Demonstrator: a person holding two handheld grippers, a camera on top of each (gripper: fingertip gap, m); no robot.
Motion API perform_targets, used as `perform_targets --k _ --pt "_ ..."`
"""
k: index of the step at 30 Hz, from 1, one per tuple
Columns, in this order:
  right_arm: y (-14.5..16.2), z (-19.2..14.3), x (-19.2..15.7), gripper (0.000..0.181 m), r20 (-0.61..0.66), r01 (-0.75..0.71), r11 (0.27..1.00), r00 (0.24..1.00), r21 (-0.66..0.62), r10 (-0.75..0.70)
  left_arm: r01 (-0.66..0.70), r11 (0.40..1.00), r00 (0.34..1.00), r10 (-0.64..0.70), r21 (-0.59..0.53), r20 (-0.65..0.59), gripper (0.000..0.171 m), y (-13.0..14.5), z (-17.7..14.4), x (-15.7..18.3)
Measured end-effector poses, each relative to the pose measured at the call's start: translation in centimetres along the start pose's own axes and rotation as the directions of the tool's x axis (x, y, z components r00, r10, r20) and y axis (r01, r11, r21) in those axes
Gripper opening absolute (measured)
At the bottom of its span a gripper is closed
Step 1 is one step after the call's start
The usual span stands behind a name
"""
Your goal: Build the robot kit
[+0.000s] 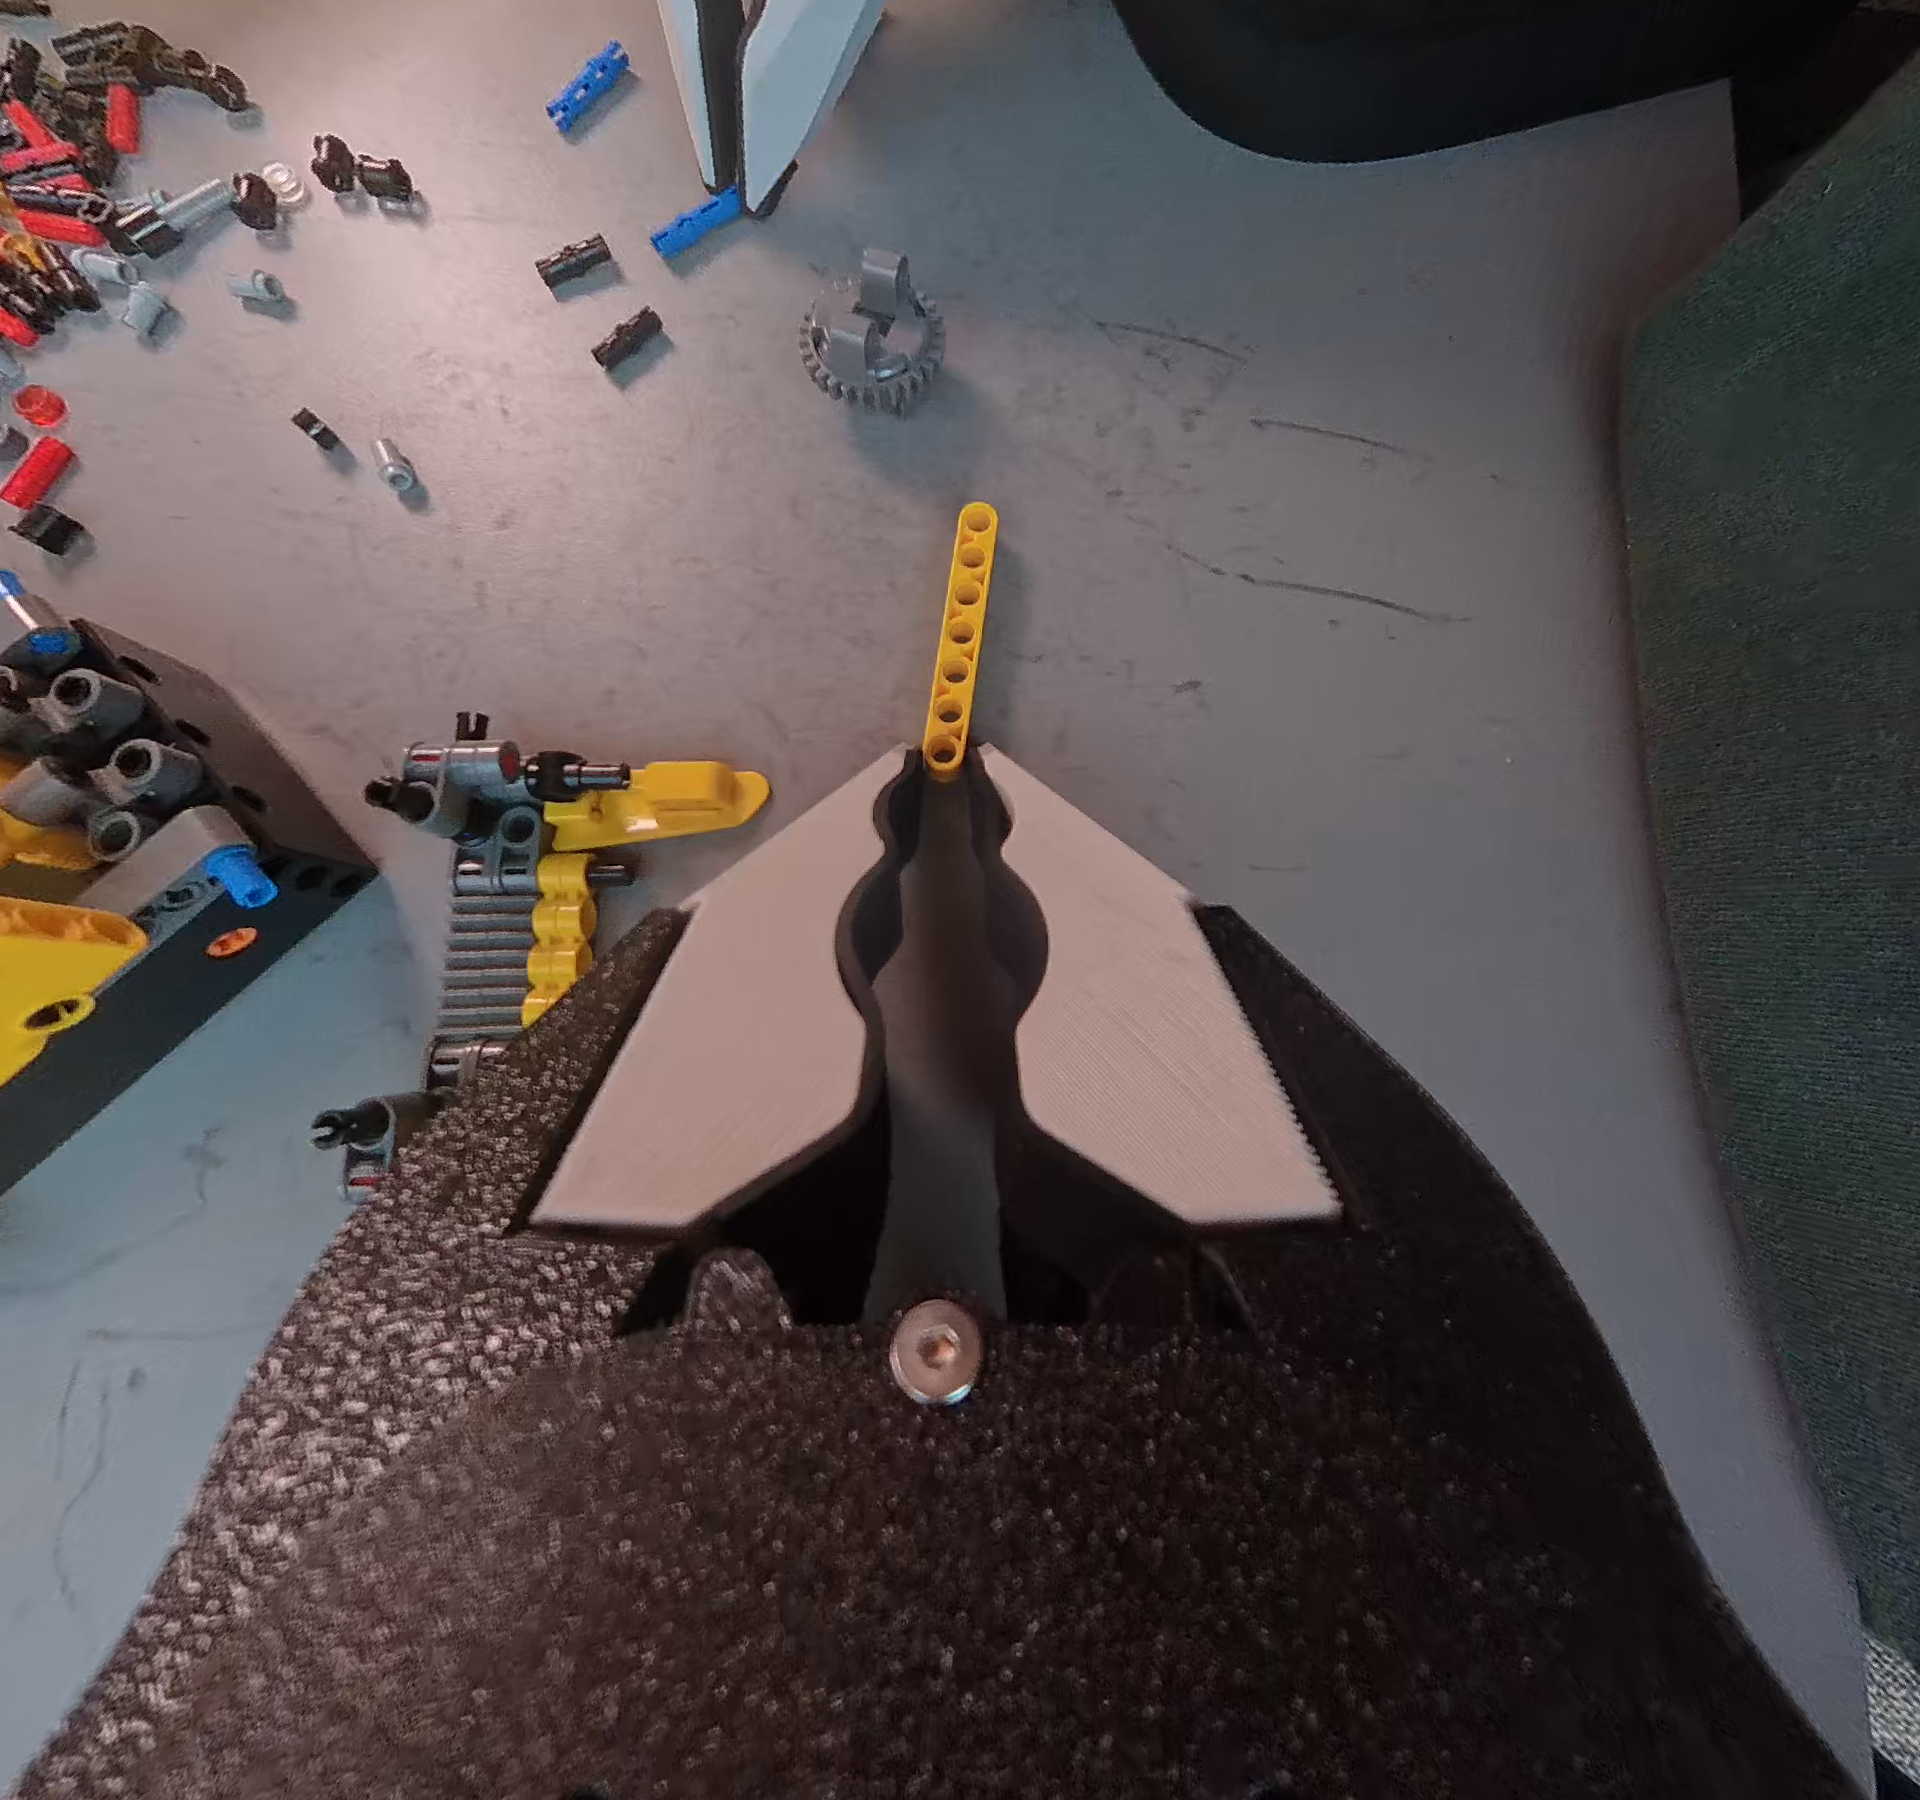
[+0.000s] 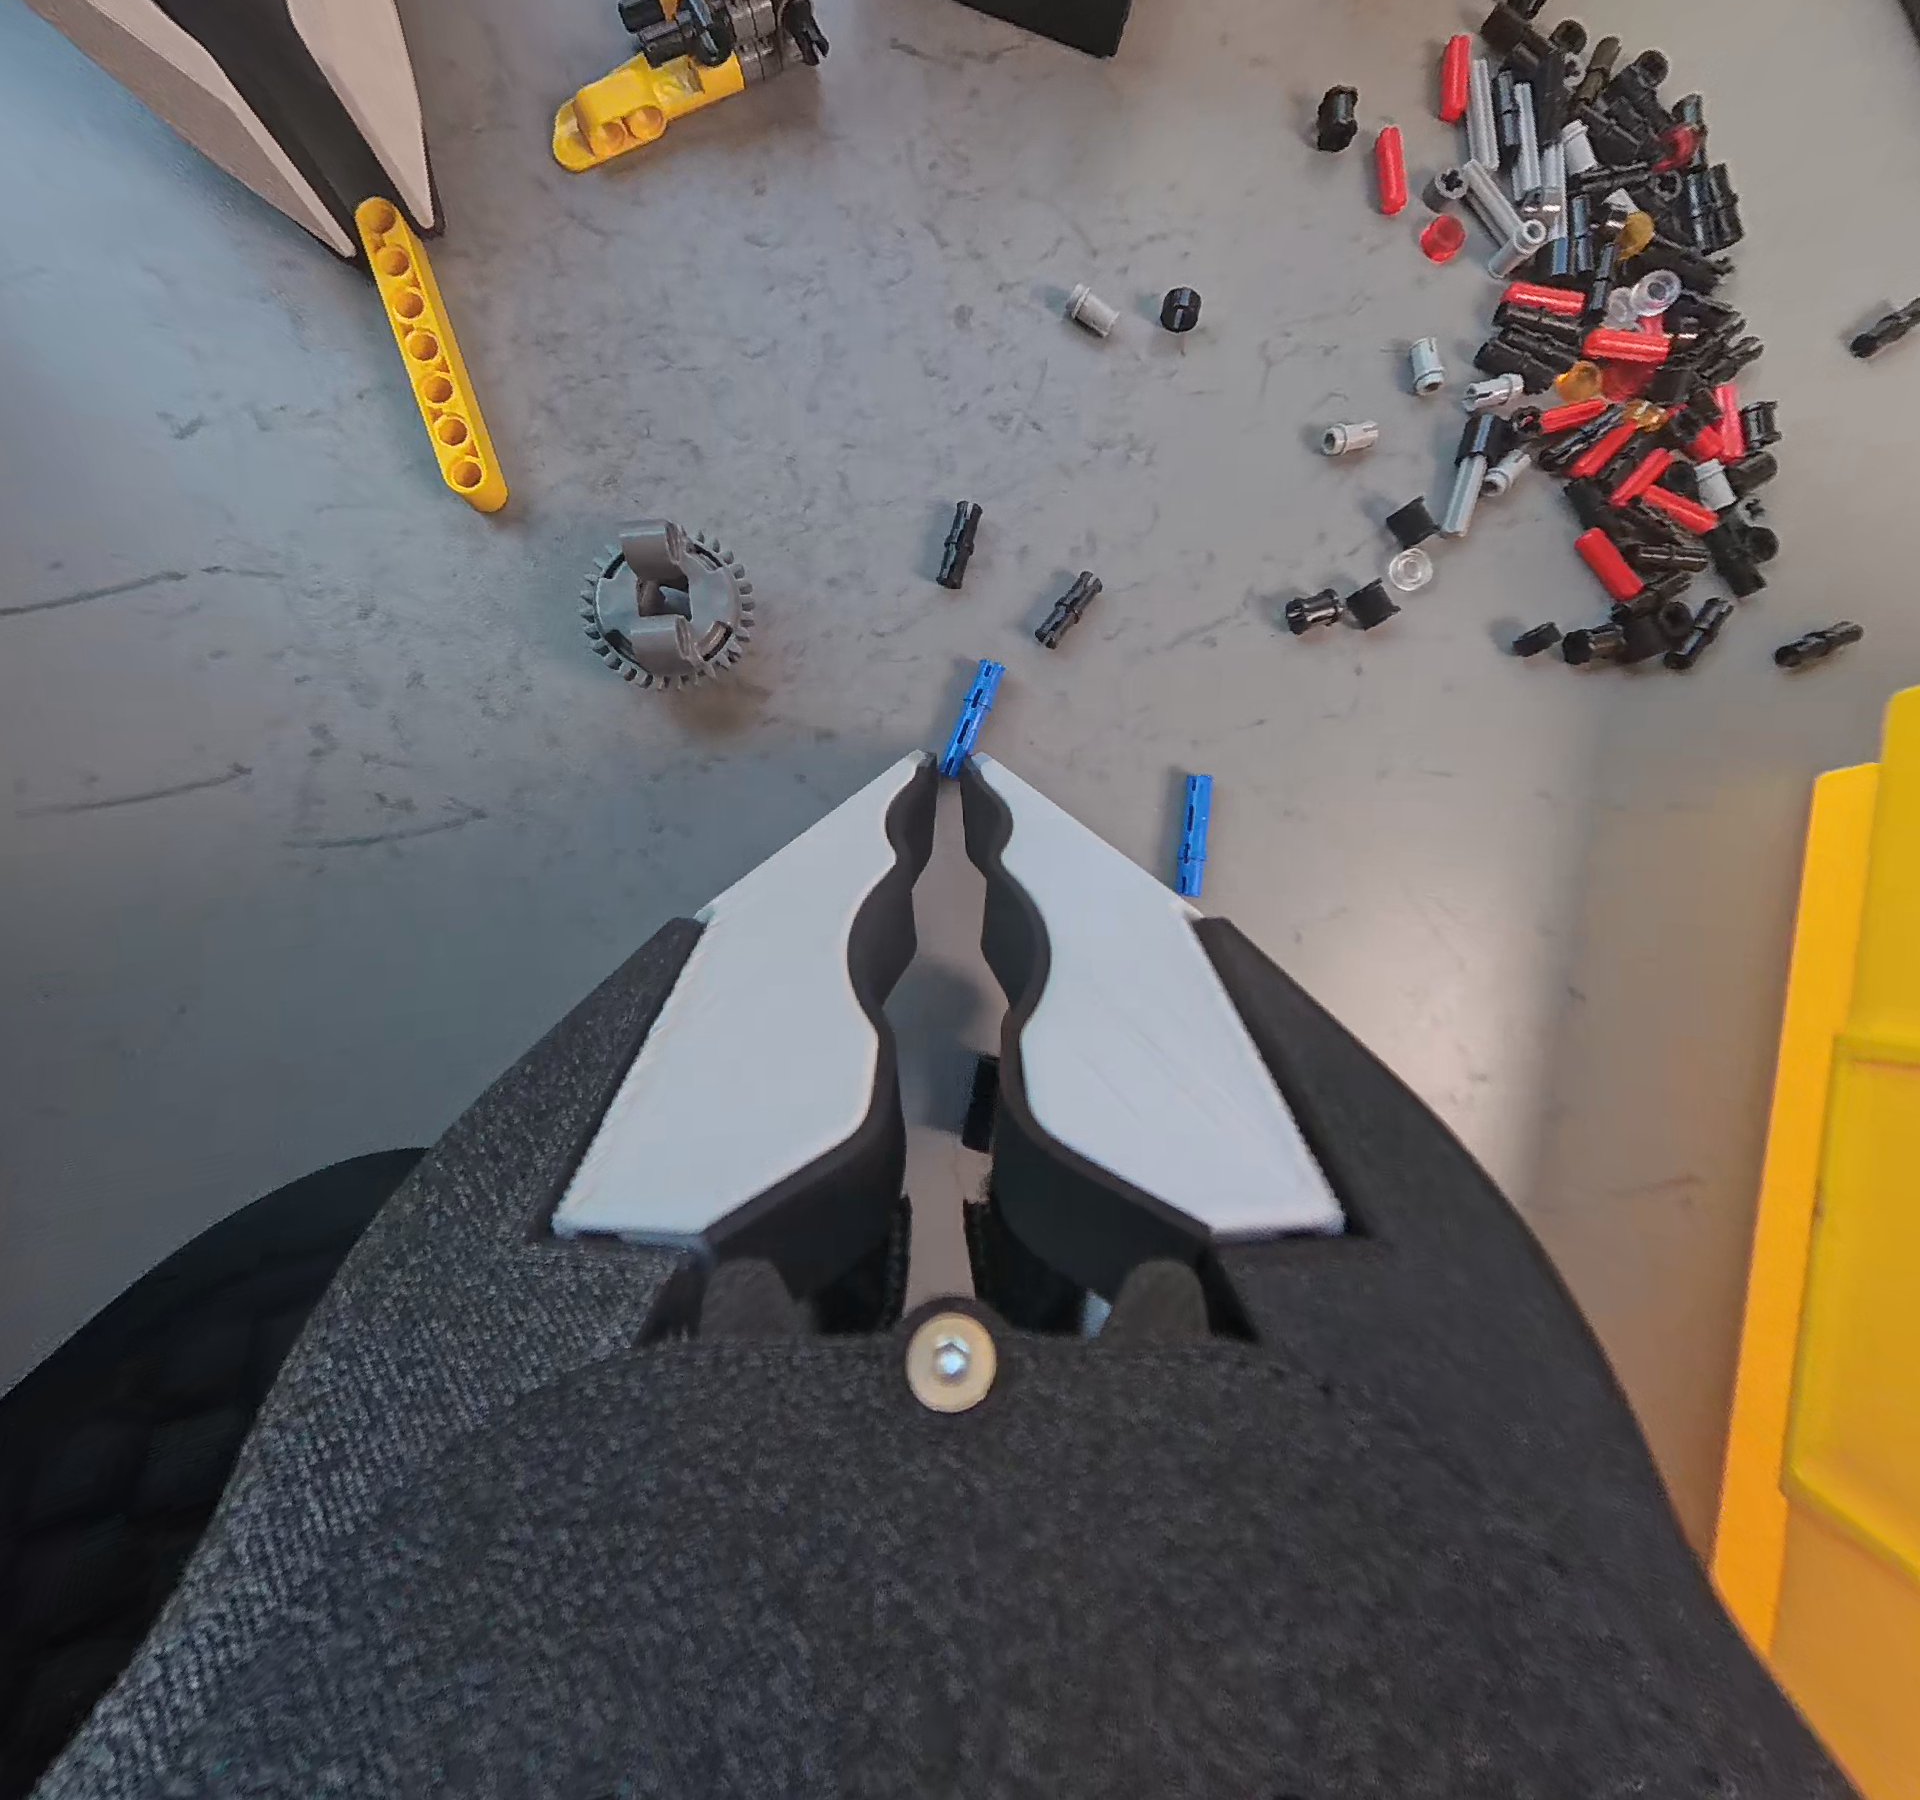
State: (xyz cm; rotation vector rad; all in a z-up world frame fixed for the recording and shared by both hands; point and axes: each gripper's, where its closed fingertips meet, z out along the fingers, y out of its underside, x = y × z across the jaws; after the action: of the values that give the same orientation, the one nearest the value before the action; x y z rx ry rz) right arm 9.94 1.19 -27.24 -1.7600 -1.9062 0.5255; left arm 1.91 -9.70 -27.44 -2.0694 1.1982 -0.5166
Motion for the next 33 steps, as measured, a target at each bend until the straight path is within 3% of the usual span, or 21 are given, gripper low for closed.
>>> perform_targets --k 14,16,21,26,33 --pt "2.0 -1.3 1.6 0.004 -0.057 -0.026 0.998 0.998 -0.061 0.022 0.003 1.000 1.000 -0.003 0.000 -0.004 0.008 0.0 0.0 0.1" --pt "1.2 -1.4 1.9 0.013 -0.078 -0.011 0.999 0.997 -0.040 0.007 0.005 1.000 1.000 -0.005 0.000 -0.006 0.008 0.0 0.0 0.1" --pt "-2.0 -0.2 2.0 0.014 -0.076 -0.062 0.997 0.995 0.047 0.065 0.001 1.000 1.000 -0.001 0.000 -0.003 0.008 0.1 0.0 0.1" --pt "-2.3 1.6 2.3 0.010 -0.074 -0.134 0.991 0.988 0.009 0.134 -0.006 1.000 1.000 0.006 -0.001 0.005 0.008 0.0 0.0 0.1" --pt "-2.2 1.7 2.5 0.003 -0.085 -0.091 0.996 0.992 -0.005 0.090 0.003 1.000 1.000 -0.003 0.001 -0.001 0.009 0.0 0.0 0.2"
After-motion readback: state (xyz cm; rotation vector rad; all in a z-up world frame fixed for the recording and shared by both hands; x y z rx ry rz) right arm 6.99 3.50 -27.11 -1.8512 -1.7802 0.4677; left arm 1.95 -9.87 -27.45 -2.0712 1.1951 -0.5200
